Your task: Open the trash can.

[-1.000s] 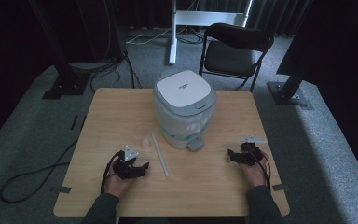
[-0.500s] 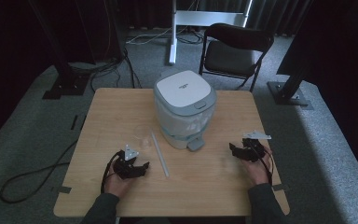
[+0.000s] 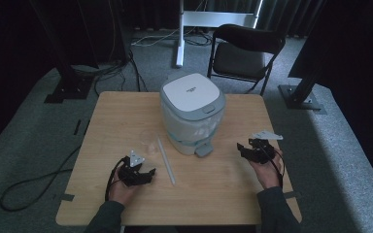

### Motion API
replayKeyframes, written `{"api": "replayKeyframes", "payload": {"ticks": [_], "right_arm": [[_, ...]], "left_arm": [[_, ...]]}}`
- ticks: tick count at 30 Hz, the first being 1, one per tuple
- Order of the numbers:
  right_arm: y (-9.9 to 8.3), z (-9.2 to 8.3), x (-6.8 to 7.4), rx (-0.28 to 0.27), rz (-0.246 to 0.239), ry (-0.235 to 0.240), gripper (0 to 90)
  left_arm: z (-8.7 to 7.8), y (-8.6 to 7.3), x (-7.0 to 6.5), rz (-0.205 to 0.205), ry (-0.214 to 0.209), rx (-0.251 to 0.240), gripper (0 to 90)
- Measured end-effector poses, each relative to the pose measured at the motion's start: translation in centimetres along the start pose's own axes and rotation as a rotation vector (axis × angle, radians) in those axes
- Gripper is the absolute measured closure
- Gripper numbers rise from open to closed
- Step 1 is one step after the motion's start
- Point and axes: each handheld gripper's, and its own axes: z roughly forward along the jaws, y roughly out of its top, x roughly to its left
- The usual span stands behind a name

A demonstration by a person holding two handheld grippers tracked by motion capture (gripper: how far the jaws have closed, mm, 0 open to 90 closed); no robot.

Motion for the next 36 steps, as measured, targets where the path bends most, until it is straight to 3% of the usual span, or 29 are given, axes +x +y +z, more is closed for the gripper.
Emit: {"api": "replayKeyframes", "payload": {"ticks": [36], "right_arm": [[6.6,-3.7,2.2,-0.132,-0.053,0.059,48.5]], "left_arm": [[0.1,0.0,0.0,0.002,0.000,-0.002,28.5]]}}
